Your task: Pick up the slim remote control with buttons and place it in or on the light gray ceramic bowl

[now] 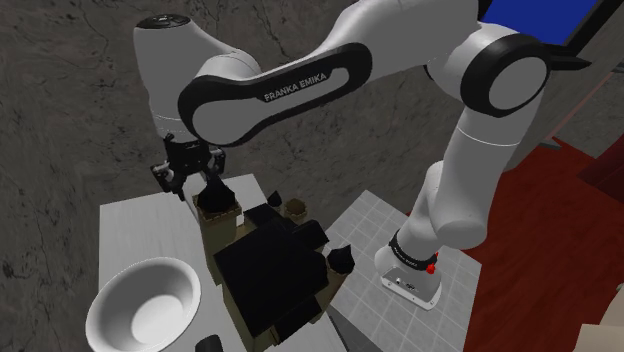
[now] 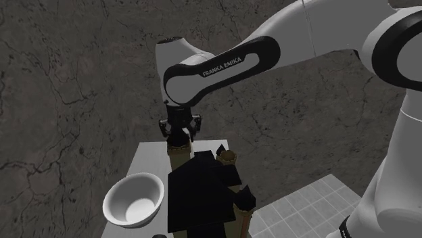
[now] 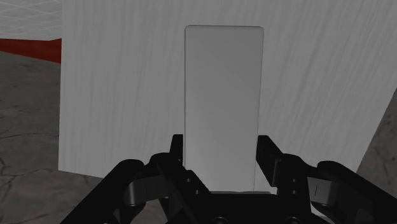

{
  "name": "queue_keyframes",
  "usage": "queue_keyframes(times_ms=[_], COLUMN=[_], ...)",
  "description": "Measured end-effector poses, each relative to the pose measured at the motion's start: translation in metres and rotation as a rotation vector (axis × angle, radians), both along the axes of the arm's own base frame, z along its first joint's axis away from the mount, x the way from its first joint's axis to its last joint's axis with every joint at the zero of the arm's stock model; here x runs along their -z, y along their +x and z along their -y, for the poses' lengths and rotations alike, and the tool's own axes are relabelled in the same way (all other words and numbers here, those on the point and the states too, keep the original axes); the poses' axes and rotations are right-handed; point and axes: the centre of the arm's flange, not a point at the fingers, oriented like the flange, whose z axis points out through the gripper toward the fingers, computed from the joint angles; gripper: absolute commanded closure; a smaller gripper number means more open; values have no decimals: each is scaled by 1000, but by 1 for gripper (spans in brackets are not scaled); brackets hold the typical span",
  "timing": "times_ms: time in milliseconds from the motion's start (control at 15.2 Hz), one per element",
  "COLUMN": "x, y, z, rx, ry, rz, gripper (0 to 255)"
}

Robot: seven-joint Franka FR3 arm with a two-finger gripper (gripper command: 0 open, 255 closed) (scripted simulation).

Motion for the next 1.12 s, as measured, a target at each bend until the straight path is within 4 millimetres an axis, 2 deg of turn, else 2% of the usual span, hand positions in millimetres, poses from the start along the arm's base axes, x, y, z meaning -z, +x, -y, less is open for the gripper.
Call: queue_keyframes(times_ms=[792,924,1122], x=[-64,-70,-67], y=[0,-9,-33], z=[0,-16,-43], rx=[0,0,-1], ry=[0,0,0], rz=[0,0,0], gripper=[255,255,255])
